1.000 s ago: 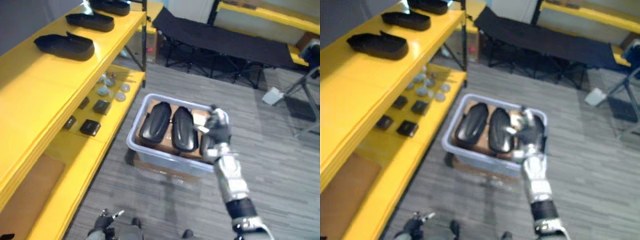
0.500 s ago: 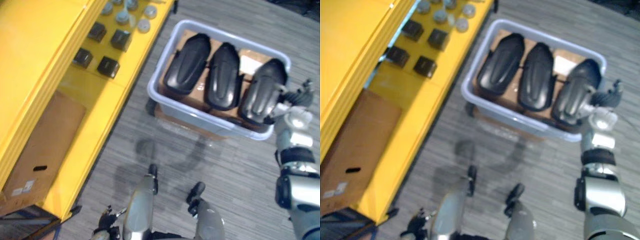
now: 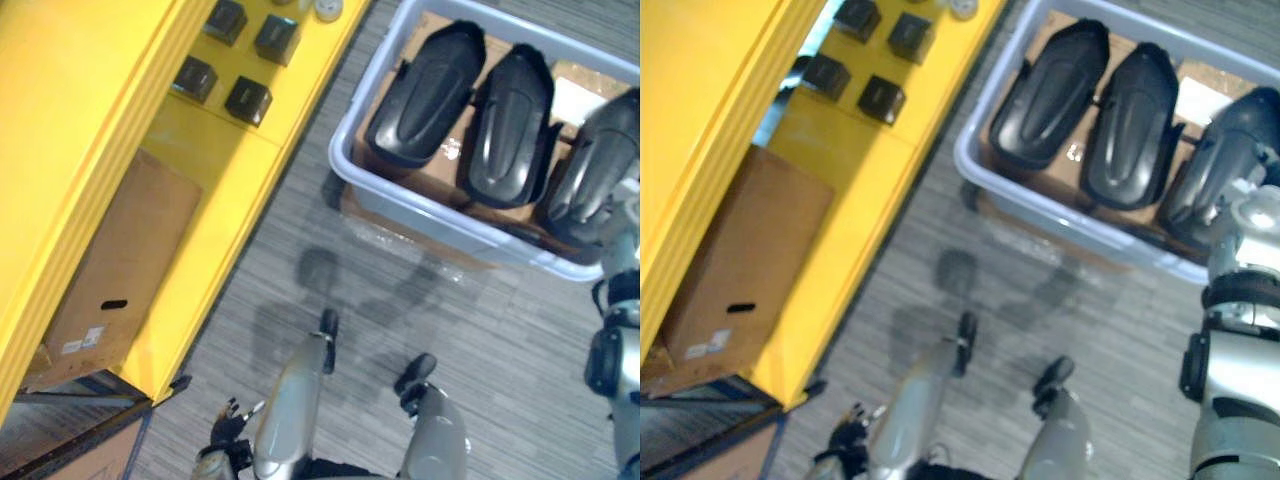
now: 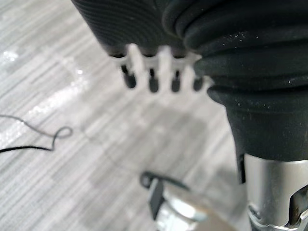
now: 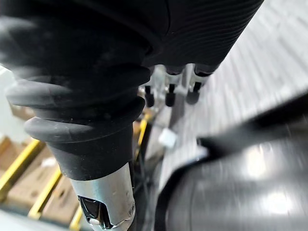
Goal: Walk over and take plastic housings, then place them on the shelf
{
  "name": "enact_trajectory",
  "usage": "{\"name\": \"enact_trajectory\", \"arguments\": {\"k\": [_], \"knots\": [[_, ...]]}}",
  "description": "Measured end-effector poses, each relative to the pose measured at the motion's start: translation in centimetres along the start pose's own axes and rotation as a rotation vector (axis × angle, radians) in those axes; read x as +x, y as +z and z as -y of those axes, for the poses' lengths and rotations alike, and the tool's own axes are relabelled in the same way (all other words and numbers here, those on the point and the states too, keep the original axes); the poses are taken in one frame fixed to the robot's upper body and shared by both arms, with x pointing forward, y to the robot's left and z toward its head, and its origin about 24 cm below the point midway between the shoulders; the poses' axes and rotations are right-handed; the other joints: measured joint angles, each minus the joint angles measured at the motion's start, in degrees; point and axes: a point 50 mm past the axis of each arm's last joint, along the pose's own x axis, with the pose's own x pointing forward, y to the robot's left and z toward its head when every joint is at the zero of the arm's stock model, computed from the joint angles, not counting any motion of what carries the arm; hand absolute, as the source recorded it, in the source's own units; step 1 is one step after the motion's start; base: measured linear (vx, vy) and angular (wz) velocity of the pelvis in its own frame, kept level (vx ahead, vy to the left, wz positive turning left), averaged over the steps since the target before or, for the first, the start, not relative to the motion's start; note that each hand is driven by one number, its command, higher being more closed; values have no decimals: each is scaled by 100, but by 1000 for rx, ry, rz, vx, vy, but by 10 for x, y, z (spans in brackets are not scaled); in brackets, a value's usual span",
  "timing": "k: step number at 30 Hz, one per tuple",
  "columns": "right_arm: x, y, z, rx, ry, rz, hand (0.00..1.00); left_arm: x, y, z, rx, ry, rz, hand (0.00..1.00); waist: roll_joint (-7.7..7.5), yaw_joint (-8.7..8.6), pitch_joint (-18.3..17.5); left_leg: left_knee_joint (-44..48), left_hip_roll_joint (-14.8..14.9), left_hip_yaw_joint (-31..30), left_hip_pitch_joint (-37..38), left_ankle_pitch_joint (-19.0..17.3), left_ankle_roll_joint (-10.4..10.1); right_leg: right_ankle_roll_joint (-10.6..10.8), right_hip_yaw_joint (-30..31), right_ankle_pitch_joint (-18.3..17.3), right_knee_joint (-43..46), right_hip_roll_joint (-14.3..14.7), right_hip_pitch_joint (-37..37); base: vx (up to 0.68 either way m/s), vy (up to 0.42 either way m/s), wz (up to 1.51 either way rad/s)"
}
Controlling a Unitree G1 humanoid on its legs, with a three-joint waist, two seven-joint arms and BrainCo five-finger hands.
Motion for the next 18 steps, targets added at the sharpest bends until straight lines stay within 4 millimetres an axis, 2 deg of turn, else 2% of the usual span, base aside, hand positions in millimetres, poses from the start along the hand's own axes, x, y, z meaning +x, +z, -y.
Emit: {"name": "enact_trajectory", "arguments": {"k": [3,5,9,13,18], "knots": [[6,13,9,38,-80,6,0,0,-1,1,-14,-2,-2,0,33,-11,7,-52,-13,5,-3,55,-8,-24,7,-15,52,-23,-68,1,-9,1],[10,21,13,51,-103,21,0,-1,-2,1,-14,-5,-6,0,53,-76,-1,-48,-9,4,6,60,-12,-37,10,-25,75,-25,-68,0,0,0],[14,26,19,44,-119,28,0,-1,-4,0,-19,-6,-12,0,53,-161,-1,-50,1,46,30,64,-12,-37,75,-25,93,-27,-87,-15,2,-5],[16,19,21,14,-90,3,0,-2,-4,0,-6,-27,-14,0,80,-226,-17,-124,3,146,107,72,0,-36,150,-25,127,-36,-104,-25,-1,-9],[19,-2,27,-58,-56,-50,0,-2,-7,1,-16,-33,-25,0,130,-263,-37,-253,-13,185,98,151,-1,-33,239,-22,140,-37,-220,-2,-4,-3]]}}
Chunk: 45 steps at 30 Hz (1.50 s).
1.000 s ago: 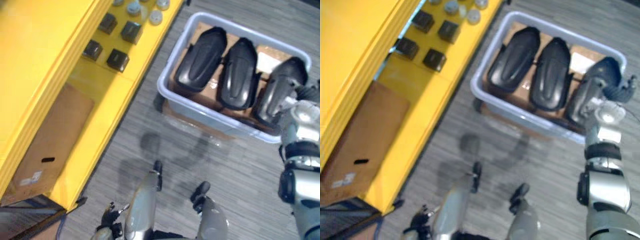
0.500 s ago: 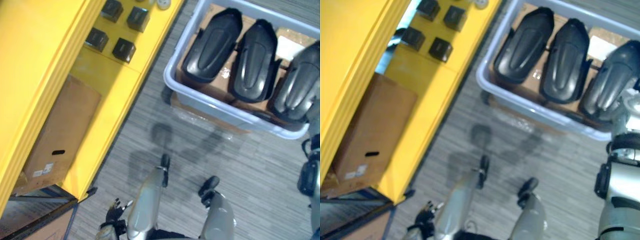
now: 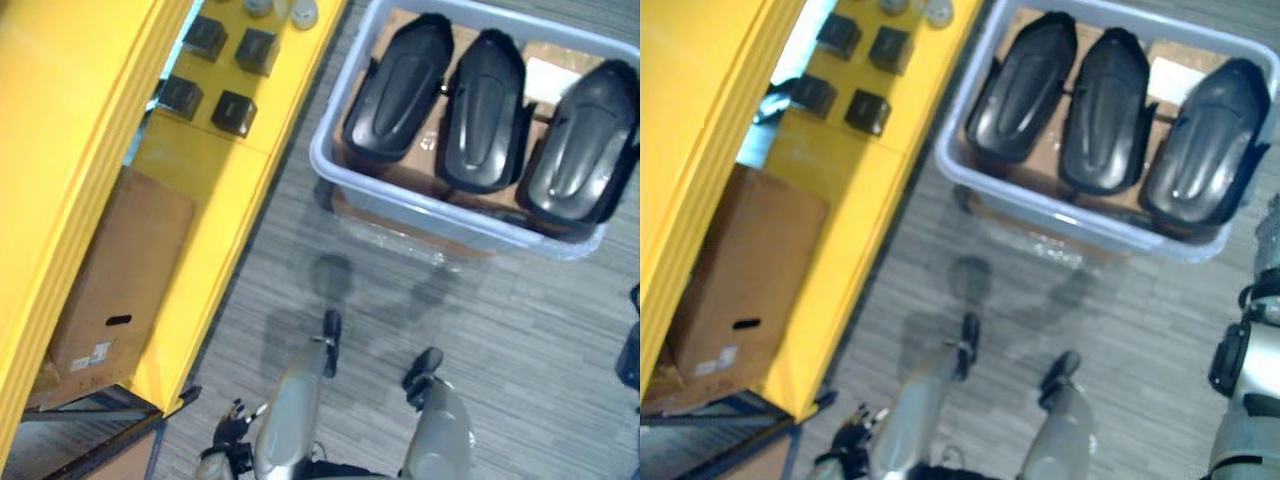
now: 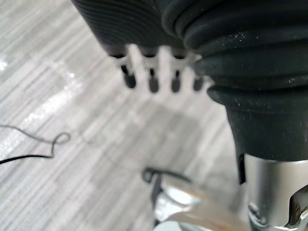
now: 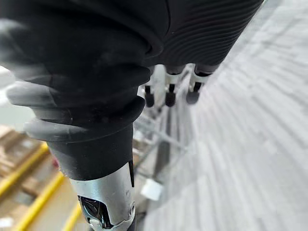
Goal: Walk over and take plastic housings, then place them on the shelf
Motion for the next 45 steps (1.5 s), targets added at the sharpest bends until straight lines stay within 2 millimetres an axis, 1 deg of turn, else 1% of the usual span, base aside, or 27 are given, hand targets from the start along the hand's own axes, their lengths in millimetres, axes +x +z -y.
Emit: {"name": "enact_trajectory", "arguments": {"k": [3,4,6,11,12,14,16,17,21,23,27,34,36,40,41,43,45], "knots": [[2,-8,2,-24,4,-30,0,0,-2,3,2,-13,-8,0,90,2,-32,-68,-25,-11,-16,52,-12,-3,8,1,-7,-3,-64,20,-9,1],[2,-8,2,-28,4,-32,0,-1,-3,3,-12,-13,-12,0,111,3,-46,-71,-29,-15,-23,52,-12,-3,7,0,-9,-3,-71,32,-7,4],[4,-10,4,-44,-6,-37,0,-2,-7,4,-60,-10,-29,0,203,8,-105,-50,-42,-49,-103,52,-11,-4,-18,-1,-9,-6,-119,25,5,6],[7,-12,10,-82,-27,-53,0,-2,-9,6,-67,-28,-42,0,266,62,-108,28,-78,-106,-291,58,-1,-4,-65,-1,34,-35,-251,12,12,6],[8,-10,12,-81,-32,-49,0,-2,-9,6,-67,-31,-42,0,286,72,-100,39,-84,-114,-302,58,-1,-4,-75,-1,38,-39,-250,-3,18,10],[15,5,22,-68,-62,-22,0,-2,-11,12,-68,-53,-48,0,438,141,-64,146,-92,-188,-404,52,1,-7,-125,-2,82,-43,-274,-18,21,12],[16,12,21,-55,-63,-10,0,-3,-14,14,-63,-68,-59,0,500,178,-36,172,-90,-199,-449,52,2,-14,-121,-6,113,-48,-329,-45,17,4],[14,14,18,-74,-49,4,0,-3,-17,15,-57,-73,-74,0,530,188,-43,200,-85,-204,-510,52,2,-24,-114,-14,132,-52,-395,-56,12,-1],[15,11,18,-97,-43,-1,0,-4,-22,15,-54,-77,-93,0,560,204,-44,215,-85,-206,-588,63,18,-24,-107,-12,148,-55,-471,-12,2,0],[16,13,19,-111,-41,6,0,-4,-22,18,-57,-86,-95,0,607,247,-28,214,-89,-197,-632,70,28,-19,-98,-5,142,-58,-521,0,0,0],[15,13,18,-139,-33,4,0,-4,-23,19,-58,-96,-96,0,646,305,-27,219,-88,-220,-702,71,29,-20,-124,-5,135,-50,-563,11,-3,1],[15,8,14,-185,21,-36,0,-5,-23,21,-83,-115,-91,0,662,365,-37,222,-100,-279,-784,71,28,-22,-212,-6,108,-36,-573,32,-3,4],[16,5,16,-207,32,-50,0,-5,-23,22,-78,-124,-91,0,676,445,-47,220,-104,-299,-792,69,24,-35,-247,-16,110,-37,-572,11,-4,4],[22,12,24,-235,49,-33,0,-5,-25,26,-66,-141,-99,0,751,573,-100,221,-123,-340,-810,65,20,-65,-282,-38,103,-45,-566,1,5,5],[23,14,25,-251,54,-28,100,-6,-25,28,-65,-147,-100,0,789,610,-127,221,-128,-350,-823,65,20,-77,-286,-46,104,-49,-569,3,7,5],[23,15,25,-249,57,-28,100,-6,-26,29,-65,-151,-99,0,823,632,-152,221,-135,-365,-833,65,20,-93,-299,-59,106,-55,-570,11,6,4],[23,16,26,-250,57,-27,100,-6,-25,29,-66,-152,-92,0,825,632,-153,226,-143,-374,-833,64,19,-87,-305,-80,122,-65,-568,13,1,3]]}}
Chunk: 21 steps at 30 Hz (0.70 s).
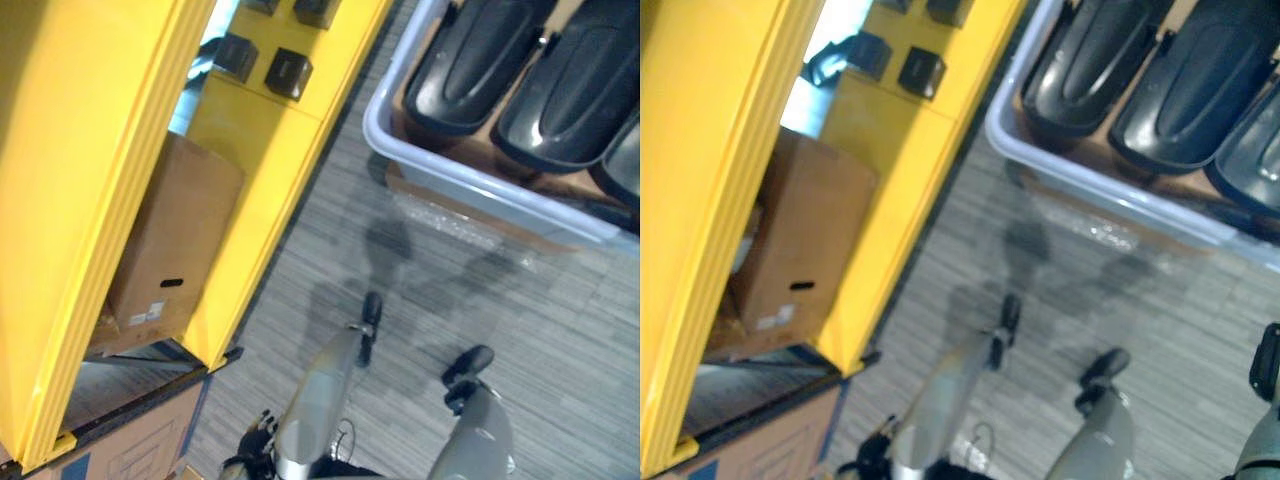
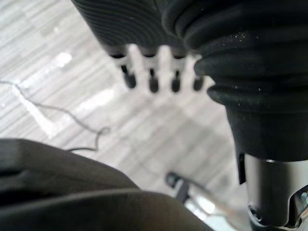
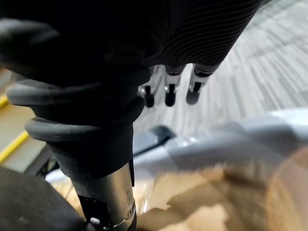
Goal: Walk over and take plastic housings, then place them on the shelf
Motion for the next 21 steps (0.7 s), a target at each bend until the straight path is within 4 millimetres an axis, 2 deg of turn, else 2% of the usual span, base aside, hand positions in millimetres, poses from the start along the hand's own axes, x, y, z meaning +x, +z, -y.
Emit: {"name": "enact_trajectory", "arguments": {"k": [8,9,16,21], "knots": [[6,0,18,-50,-100,-12,100,0,0,1,3,-4,3,0,45,-6,-33,172,-3,-132,-80,-65,-43,20,-121,-122,169,-20,20,12,-3,7],[6,0,19,-52,-117,-10,0,0,0,1,7,-7,4,0,46,-3,-34,172,10,-132,-71,-70,-52,-10,-120,-141,177,-13,20,0,0,0],[3,13,21,-7,-197,9,0,-1,-1,3,18,-16,13,0,83,0,-61,162,75,-120,36,-81,-71,-44,-108,-161,173,39,102,-3,-18,-3],[-2,36,24,55,-297,131,0,-1,-3,3,18,-15,4,0,92,-19,-68,141,109,-98,158,-98,-93,-45,-94,-159,106,75,222,-5,-2,-3]]}}
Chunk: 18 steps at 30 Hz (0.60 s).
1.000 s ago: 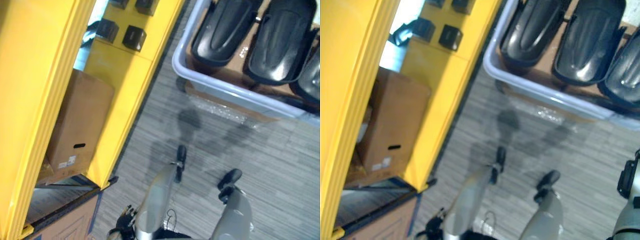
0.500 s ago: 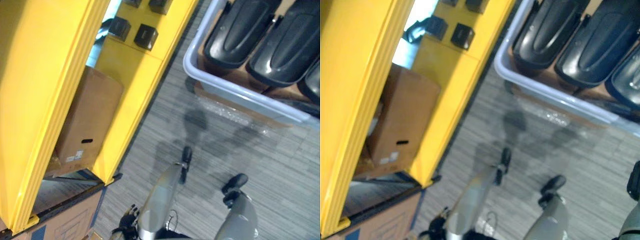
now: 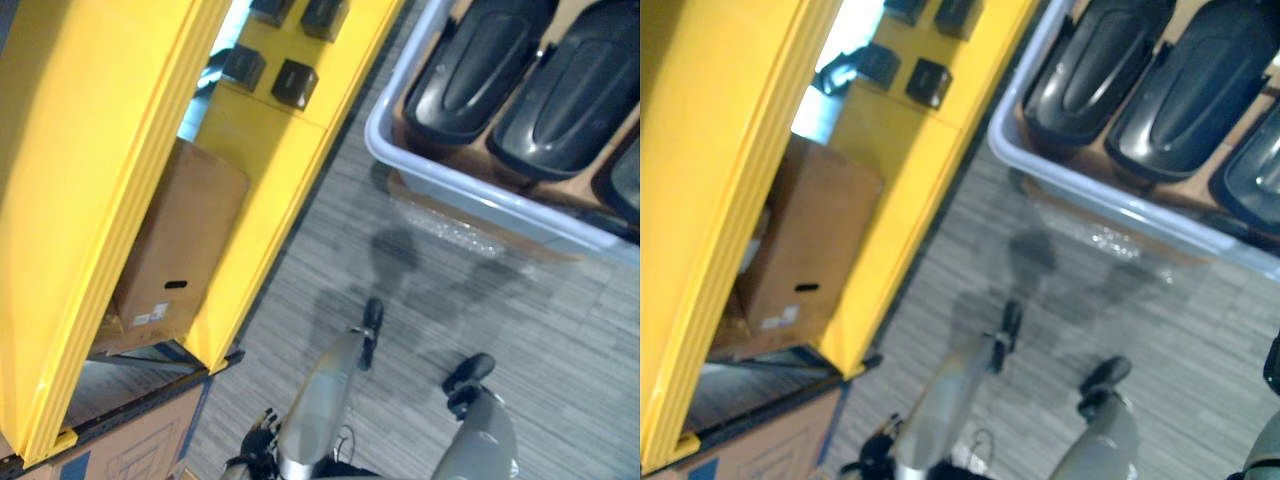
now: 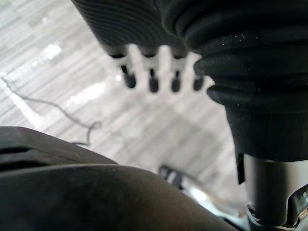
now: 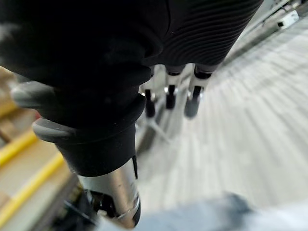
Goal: Walk over and take plastic housings, then place them on the shelf
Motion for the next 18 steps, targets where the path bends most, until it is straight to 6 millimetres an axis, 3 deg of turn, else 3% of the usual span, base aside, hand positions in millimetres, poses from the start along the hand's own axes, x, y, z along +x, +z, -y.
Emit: {"name": "enact_trajectory", "arguments": {"k": [5,8,14,18], "knots": [[-8,32,-4,46,-13,178,0,0,-1,0,1,-1,-4,0,3,0,-2,-83,31,127,114,1,1,60,116,46,-61,17,9,9,-2,-11],[-11,37,-5,57,-3,219,0,0,-1,1,3,-10,-5,0,3,9,-2,-96,36,122,126,2,1,57,109,48,-71,25,19,0,0,0],[-11,32,-11,37,60,203,0,-1,-3,1,4,-17,-11,0,13,24,-10,-182,-39,78,207,7,4,64,25,50,-146,-13,140,12,9,6],[-10,11,-16,-27,108,105,0,-1,-4,1,5,-29,-13,0,14,106,-10,-205,-76,0,186,7,4,66,-57,48,-202,-16,189,19,13,10]]}}
